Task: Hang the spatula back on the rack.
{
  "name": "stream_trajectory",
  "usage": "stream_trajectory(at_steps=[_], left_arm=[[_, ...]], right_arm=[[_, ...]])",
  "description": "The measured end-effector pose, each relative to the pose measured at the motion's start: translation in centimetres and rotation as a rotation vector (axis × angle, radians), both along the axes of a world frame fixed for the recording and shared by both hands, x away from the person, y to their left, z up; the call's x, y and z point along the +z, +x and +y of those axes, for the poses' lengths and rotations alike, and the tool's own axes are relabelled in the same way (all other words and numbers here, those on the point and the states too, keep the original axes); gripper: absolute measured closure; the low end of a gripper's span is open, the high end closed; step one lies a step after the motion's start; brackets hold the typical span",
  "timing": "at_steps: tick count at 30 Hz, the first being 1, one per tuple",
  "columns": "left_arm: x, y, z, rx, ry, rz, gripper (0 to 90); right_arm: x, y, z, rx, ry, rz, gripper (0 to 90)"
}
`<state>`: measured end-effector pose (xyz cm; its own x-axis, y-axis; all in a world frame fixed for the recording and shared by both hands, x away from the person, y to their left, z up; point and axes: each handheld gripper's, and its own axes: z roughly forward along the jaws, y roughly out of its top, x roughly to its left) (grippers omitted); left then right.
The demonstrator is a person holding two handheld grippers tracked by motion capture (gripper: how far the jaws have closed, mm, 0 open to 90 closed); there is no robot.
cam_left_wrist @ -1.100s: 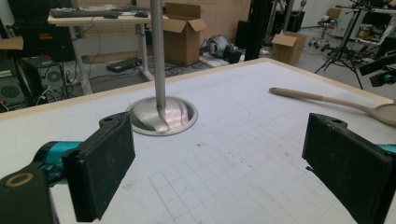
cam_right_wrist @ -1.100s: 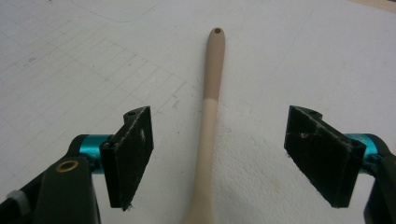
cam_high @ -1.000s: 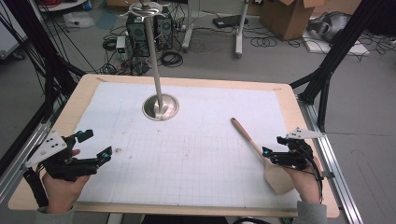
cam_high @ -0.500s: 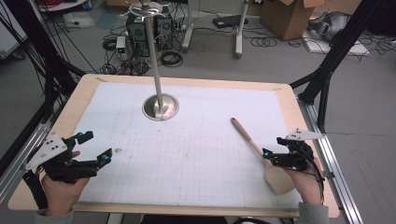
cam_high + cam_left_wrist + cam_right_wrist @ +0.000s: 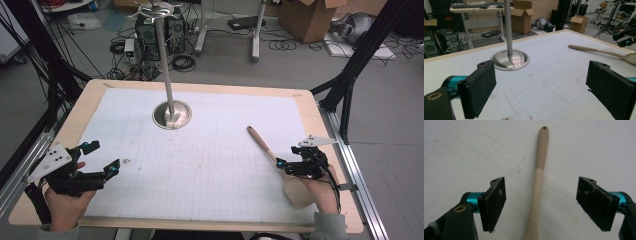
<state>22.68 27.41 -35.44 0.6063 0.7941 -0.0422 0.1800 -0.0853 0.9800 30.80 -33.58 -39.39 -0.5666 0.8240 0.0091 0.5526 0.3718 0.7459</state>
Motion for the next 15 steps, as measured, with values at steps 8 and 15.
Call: stream_trajectory(at_steps=[8,15], left_arm=[[-0.17,0.16,-0.21,-0.005,0.008,0.009,9.7],[-0.26,0.29,-0.36,-0.010,0.009,0.014,9.7]], right_arm=[[-0.28,0.33,0.26,0.005,-0.019,0.020,23.2],[-0.69,0.71,0.36,-0.009,-0.031,0.042,23.1]])
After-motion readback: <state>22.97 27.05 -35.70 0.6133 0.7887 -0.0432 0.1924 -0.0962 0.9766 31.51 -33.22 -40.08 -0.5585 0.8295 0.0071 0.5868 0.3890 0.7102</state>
